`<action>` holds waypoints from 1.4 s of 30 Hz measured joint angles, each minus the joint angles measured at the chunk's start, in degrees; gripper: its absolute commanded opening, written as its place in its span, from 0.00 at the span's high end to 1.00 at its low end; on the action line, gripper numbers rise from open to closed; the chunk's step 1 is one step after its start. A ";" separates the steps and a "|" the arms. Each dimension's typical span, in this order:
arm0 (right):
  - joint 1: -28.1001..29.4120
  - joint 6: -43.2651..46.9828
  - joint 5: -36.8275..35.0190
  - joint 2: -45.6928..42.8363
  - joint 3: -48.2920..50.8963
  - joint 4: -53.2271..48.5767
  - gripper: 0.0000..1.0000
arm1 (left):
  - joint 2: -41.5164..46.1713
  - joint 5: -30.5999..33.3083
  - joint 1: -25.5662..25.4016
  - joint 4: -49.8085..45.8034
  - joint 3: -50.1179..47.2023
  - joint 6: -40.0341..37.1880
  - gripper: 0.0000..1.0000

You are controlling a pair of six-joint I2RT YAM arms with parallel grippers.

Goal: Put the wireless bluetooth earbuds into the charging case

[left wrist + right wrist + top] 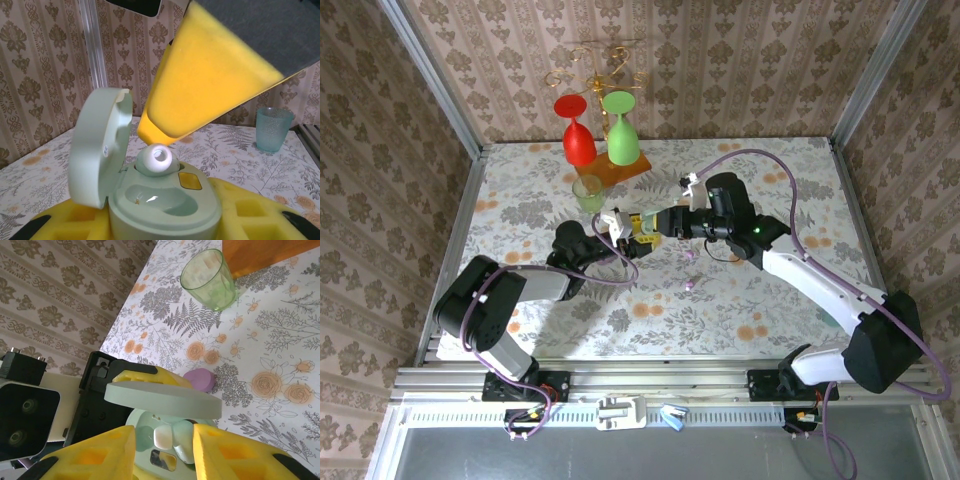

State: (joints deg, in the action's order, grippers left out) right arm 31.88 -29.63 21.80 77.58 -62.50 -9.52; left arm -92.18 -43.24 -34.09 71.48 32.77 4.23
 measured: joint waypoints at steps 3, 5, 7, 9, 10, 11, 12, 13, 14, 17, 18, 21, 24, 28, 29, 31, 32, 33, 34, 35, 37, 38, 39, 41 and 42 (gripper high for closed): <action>0.35 1.09 -1.11 0.28 -0.39 -1.07 0.63 | 0.00 -0.02 -0.02 0.00 0.00 -0.02 0.74; 0.66 1.77 -2.19 0.46 -0.52 -1.79 0.63 | 0.00 -0.02 -0.02 0.00 0.00 0.00 0.75; 1.16 2.84 -3.58 0.76 -1.11 -2.93 0.63 | -0.02 0.00 -0.02 -0.15 0.02 -0.02 0.74; 1.84 3.93 -5.20 0.98 -2.03 -4.02 0.64 | -0.02 0.00 -0.02 -0.15 0.02 0.00 0.75; 2.10 4.28 -5.79 1.03 -2.36 -4.46 0.64 | 0.00 0.02 -0.02 -0.15 0.02 -0.02 0.75; 2.40 4.61 -6.58 1.05 -2.62 -4.79 0.64 | -0.02 0.02 -0.02 -0.15 0.02 -0.02 0.74; 2.67 5.01 -7.23 1.07 -2.89 -5.20 0.64 | 0.00 0.02 -0.02 -0.11 0.02 -0.02 0.74; 2.95 5.38 -8.02 1.14 -3.17 -5.68 0.64 | -0.02 0.02 -0.02 -0.09 0.02 -0.02 0.74; 3.23 5.75 -8.61 1.18 -3.39 -6.01 0.64 | 0.00 0.02 -0.02 -0.09 0.00 -0.02 0.75; 4.42 6.88 -10.86 1.20 -4.02 -7.06 0.64 | 0.00 0.20 -0.02 -0.07 0.00 -0.20 0.74; 4.81 7.28 -11.67 1.25 -4.37 -7.54 0.64 | 0.00 0.24 -0.02 -0.07 0.00 -0.31 0.75; 5.86 8.37 -13.97 1.25 -5.11 -8.07 0.66 | 0.11 1.07 -0.02 -0.04 -0.20 -1.03 0.75; 6.97 8.92 -15.89 1.25 -5.16 -8.09 0.65 | 0.33 1.64 0.00 -0.04 -0.79 -1.53 0.75; 7.98 8.90 -17.84 1.25 -5.16 -7.89 0.64 | 1.75 2.58 0.00 -0.04 -2.10 -1.95 0.75; 8.24 8.90 -18.47 1.25 -5.16 -7.87 0.64 | 2.23 2.64 0.00 -0.02 -2.40 -2.16 0.75; 8.76 8.87 -19.15 1.25 -5.16 -7.85 0.64 | 2.97 2.80 0.00 -0.02 -2.80 -2.40 0.75; 9.01 8.87 -19.52 1.25 -5.16 -7.85 0.64 | 3.23 2.82 0.00 0.00 -2.89 -2.45 0.75; 9.16 8.90 -19.82 1.25 -5.16 -7.85 0.65 | 3.34 2.80 0.00 0.02 -2.93 -2.49 0.75; 9.29 8.90 -20.06 1.25 -5.16 -7.85 0.65 | 3.43 2.82 0.00 0.02 -2.97 -2.54 0.75; 9.29 8.87 -20.20 1.25 -5.16 -7.85 0.66 | 3.43 2.82 0.00 0.11 -3.04 -2.56 0.75; 9.29 8.90 -20.57 1.25 -5.16 -7.87 0.67 | 3.43 2.84 0.00 0.13 -3.13 -2.56 0.75; 9.29 8.92 -20.68 1.25 -5.16 -7.87 0.68 | 3.43 2.89 0.00 0.13 -3.15 -2.56 0.75; 9.29 8.94 -20.87 1.25 -5.16 -7.87 0.69 | 3.43 2.99 0.00 0.13 -3.15 -2.56 0.75; 9.29 8.98 -21.07 1.25 -5.16 -7.87 0.69 | 3.43 3.02 0.00 0.13 -3.15 -2.56 0.75; 9.29 8.96 -21.11 1.25 -5.16 -7.87 0.69 | 3.43 3.02 0.00 0.13 -3.15 -2.56 0.75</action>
State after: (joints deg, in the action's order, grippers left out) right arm 41.17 -20.67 0.69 78.83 -67.66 -17.39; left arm -88.75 -40.23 -34.09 71.61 29.63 1.67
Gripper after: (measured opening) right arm 0.307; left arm 0.375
